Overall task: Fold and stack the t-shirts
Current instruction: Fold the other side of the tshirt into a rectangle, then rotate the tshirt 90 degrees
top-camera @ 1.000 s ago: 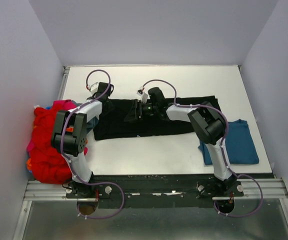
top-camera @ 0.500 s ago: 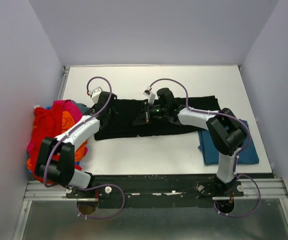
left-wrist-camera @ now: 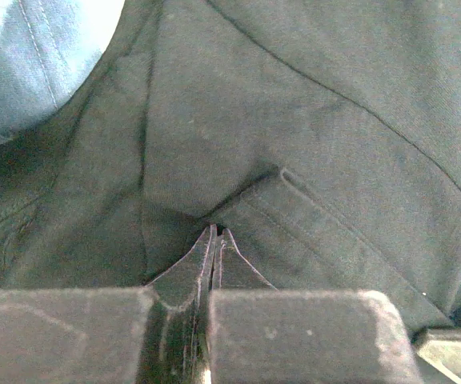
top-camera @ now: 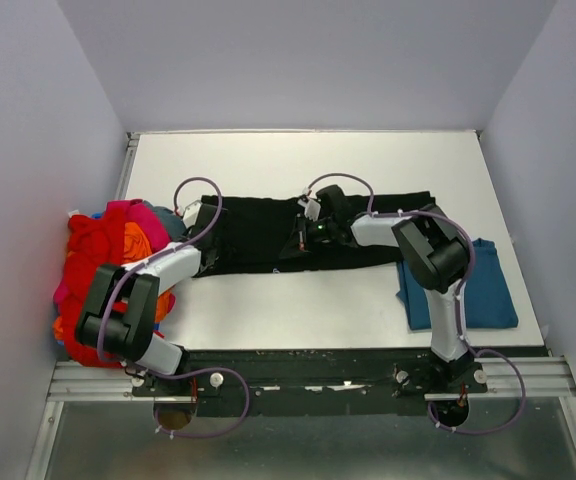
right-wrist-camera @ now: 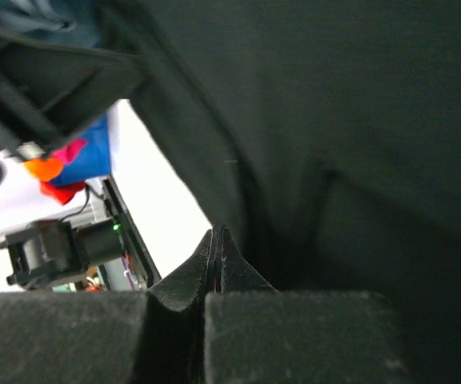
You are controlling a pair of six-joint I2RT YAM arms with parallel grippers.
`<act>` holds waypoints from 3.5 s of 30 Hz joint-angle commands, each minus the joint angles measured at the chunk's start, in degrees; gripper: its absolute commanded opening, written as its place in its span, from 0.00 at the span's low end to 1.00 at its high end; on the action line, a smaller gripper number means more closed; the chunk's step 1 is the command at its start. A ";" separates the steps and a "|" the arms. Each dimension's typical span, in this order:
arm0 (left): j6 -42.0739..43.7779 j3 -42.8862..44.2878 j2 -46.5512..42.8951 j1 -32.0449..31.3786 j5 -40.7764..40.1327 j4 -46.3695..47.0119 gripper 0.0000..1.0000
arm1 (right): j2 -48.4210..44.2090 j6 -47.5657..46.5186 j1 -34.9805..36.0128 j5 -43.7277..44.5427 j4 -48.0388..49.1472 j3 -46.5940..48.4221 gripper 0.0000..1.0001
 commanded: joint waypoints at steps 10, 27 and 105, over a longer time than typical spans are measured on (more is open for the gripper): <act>-2.55 -1.49 -5.92 1.88 -2.50 -2.79 0.00 | -5.97 -2.76 -3.41 5.01 -8.10 -1.86 0.02; -7.12 10.18 -0.33 1.35 -9.18 -2.62 0.00 | -36.13 -6.02 -5.00 57.72 -35.85 -14.70 0.01; -10.11 87.80 67.28 6.19 10.07 -2.79 0.00 | -23.74 5.66 17.91 43.18 -34.22 -18.91 0.01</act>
